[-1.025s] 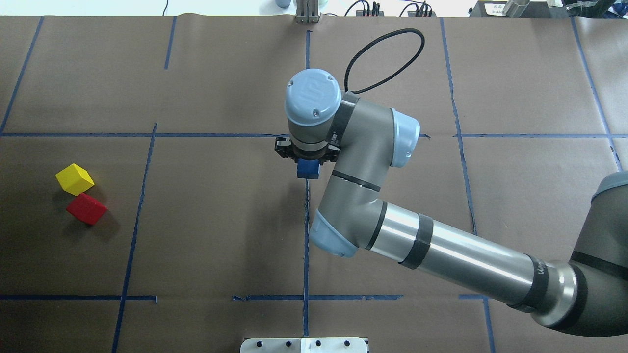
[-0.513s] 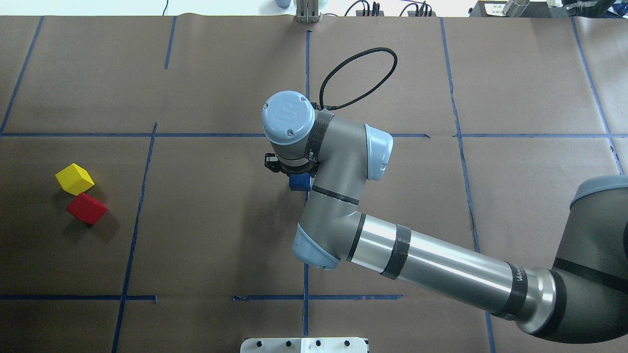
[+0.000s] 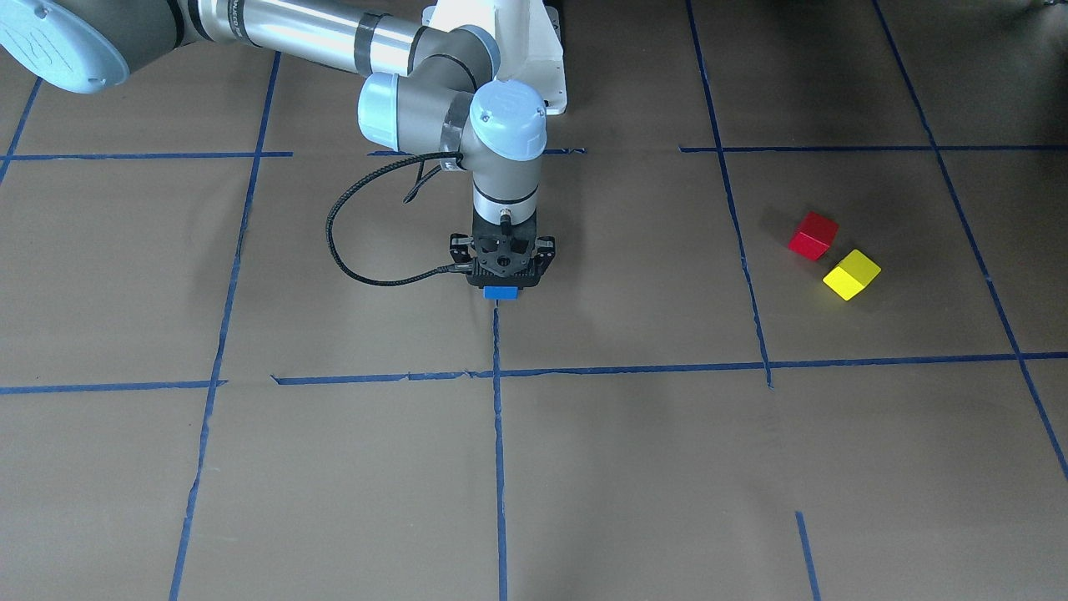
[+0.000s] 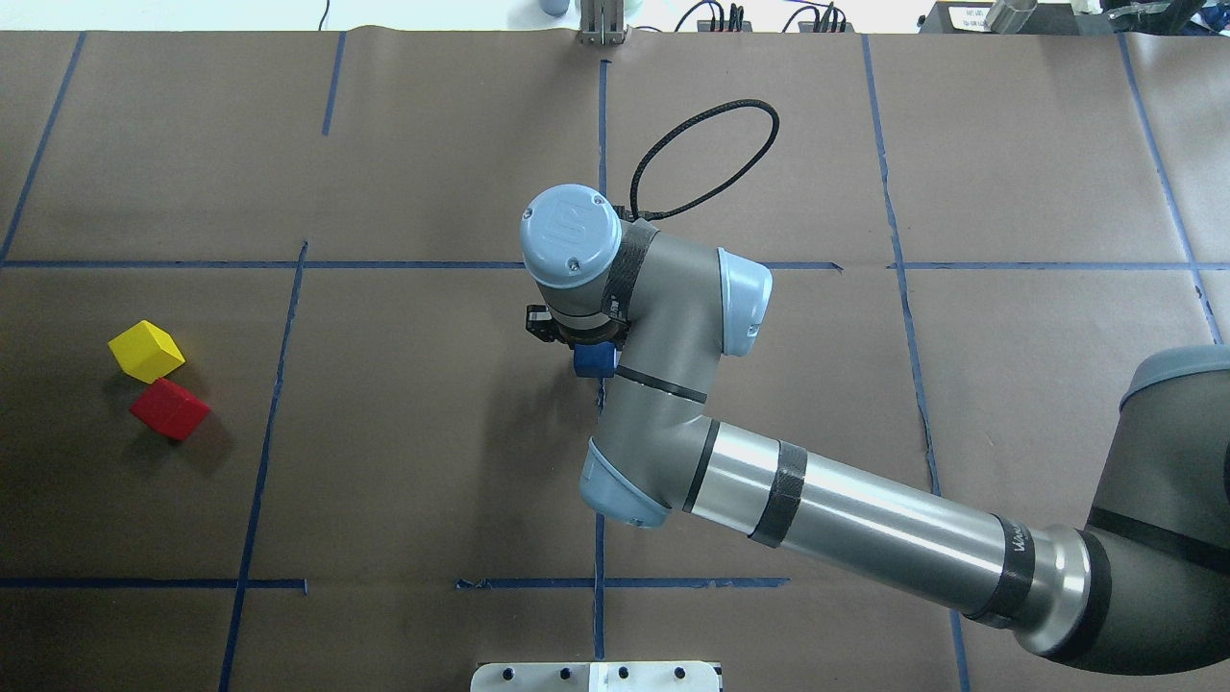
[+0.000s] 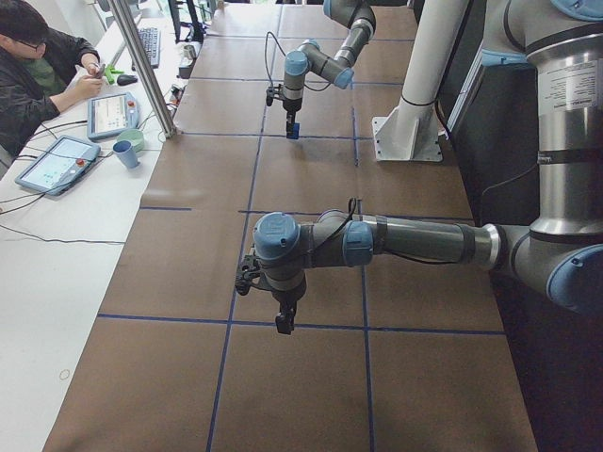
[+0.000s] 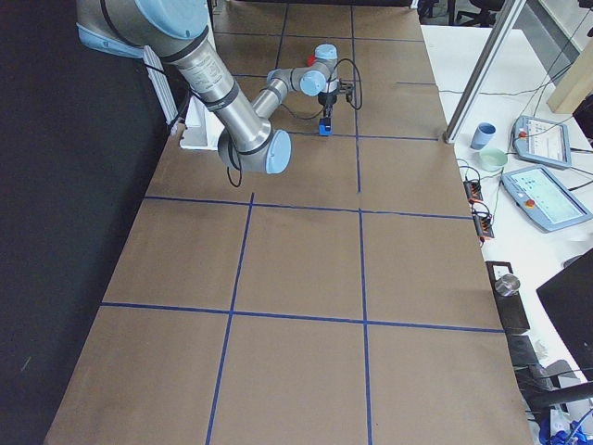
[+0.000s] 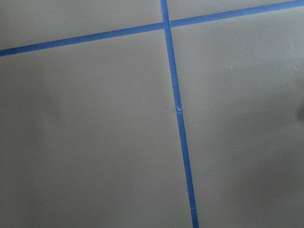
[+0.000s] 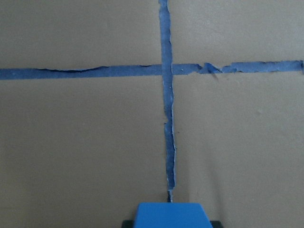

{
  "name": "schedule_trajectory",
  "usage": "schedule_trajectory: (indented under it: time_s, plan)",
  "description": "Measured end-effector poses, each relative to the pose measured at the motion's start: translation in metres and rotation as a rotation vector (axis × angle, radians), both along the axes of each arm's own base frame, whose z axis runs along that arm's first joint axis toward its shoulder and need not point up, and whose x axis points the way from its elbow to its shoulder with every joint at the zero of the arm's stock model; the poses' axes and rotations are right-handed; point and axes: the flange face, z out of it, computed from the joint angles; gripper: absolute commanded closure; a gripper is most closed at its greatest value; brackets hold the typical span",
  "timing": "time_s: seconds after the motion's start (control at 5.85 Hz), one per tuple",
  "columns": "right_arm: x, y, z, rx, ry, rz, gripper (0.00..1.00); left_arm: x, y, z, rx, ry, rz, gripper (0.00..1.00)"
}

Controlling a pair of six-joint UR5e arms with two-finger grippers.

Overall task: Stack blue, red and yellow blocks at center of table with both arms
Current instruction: 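Lower the blue cube onto the table and open the right gripper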

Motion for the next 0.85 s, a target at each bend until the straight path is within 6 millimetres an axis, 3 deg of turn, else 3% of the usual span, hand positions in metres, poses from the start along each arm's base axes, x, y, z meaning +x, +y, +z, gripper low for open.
schedule_trajectory:
  time_s: [0.34,0.51,0.68,0.85]
  plan:
    - [0.001,0.0,0.0,0.004,-0.01,0.0,0.0,0.0,0.0,0.0,0.001,0.0,0.0,0.0]
    - [0.007,-0.004,-0.01,0.014,-0.042,0.003,0.0,0.0,-0.001,-0.001,0.004,0.0,0.001,0.0]
    - [0.026,-0.018,-0.022,0.011,-0.084,0.01,0.0,0.001,-0.002,-0.003,0.013,0.0,0.002,0.0]
    - [0.059,-0.042,-0.028,0.002,-0.116,0.002,0.0,0.006,-0.007,-0.006,0.048,-0.002,0.012,0.0]
